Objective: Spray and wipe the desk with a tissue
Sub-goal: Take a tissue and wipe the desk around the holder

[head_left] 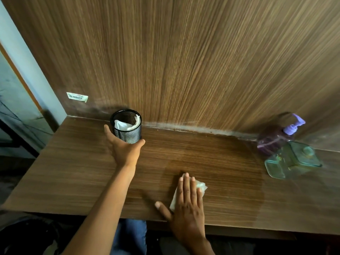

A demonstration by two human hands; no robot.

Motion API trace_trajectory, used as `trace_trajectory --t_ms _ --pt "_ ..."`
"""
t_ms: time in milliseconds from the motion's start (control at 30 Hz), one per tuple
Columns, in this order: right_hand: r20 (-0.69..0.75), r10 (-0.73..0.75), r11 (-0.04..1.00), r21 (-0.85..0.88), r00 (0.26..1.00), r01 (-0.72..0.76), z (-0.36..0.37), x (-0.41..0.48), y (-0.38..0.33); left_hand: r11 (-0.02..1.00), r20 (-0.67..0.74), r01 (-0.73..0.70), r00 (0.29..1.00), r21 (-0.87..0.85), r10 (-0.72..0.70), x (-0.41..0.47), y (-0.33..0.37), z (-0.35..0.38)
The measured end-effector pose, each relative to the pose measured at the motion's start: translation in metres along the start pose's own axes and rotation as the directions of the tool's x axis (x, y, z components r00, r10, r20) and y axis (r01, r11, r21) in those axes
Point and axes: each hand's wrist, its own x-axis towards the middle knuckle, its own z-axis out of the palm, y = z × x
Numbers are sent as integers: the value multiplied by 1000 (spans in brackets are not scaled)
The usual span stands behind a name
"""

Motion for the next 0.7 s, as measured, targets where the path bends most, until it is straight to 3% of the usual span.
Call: trace_trajectory --t_ms 200,333,467,700 --pt "-54 64 992 110 997 -58 -16 76 -41 996 14 -68 998 -63 69 6 2 0" --pt "15 -129 989 74 992 128 -9 94 -72 994 -11 -96 995 -51 95 14 5 1" --pt "-16 -289 954 -81 957 287 2 71 -47 993 -5 -98 995 -60 98 27 4 0" --pt "-45 28 998 -60 999 -30 -21 103 17 989 1 -142 990 -41 143 34 4 -10"
